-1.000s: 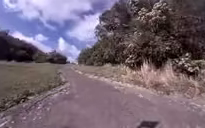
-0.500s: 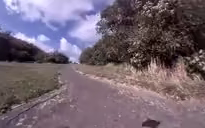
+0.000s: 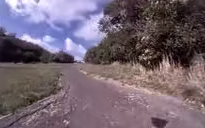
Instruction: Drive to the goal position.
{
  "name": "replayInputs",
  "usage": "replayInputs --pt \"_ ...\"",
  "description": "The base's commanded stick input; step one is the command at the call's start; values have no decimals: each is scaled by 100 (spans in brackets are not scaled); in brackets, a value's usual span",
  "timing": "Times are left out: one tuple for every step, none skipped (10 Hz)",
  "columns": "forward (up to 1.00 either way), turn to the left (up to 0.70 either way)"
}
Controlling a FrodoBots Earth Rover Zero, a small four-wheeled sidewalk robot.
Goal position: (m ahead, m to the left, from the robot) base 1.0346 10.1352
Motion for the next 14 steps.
replayInputs --pt "100 18" --pt "100 10" --pt "100 8" --pt "100 6" --pt "100 4" --pt "100 3" --pt "100 3" --pt "100 3" --pt "100 4" --pt "100 7" --pt "100 10" --pt "100 4" --pt "100 3" --pt "100 3"
